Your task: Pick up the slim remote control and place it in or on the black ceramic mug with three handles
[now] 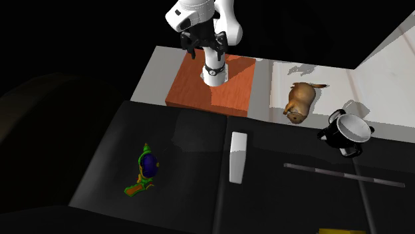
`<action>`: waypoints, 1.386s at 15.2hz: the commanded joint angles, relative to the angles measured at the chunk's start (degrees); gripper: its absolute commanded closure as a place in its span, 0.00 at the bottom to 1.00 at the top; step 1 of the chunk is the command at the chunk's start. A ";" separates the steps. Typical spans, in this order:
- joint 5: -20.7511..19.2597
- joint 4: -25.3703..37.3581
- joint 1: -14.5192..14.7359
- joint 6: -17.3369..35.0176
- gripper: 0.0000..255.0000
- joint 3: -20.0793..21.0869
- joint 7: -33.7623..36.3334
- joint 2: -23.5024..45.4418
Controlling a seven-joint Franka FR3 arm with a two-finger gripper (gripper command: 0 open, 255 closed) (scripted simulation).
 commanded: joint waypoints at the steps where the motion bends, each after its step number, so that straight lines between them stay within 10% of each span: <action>1: 0.00 0.00 0.00 0.00 0.00 0.00 0.00 0.00; 21: -1.07 4.89 3.22 32.53 0.00 14.88 14.15 33.00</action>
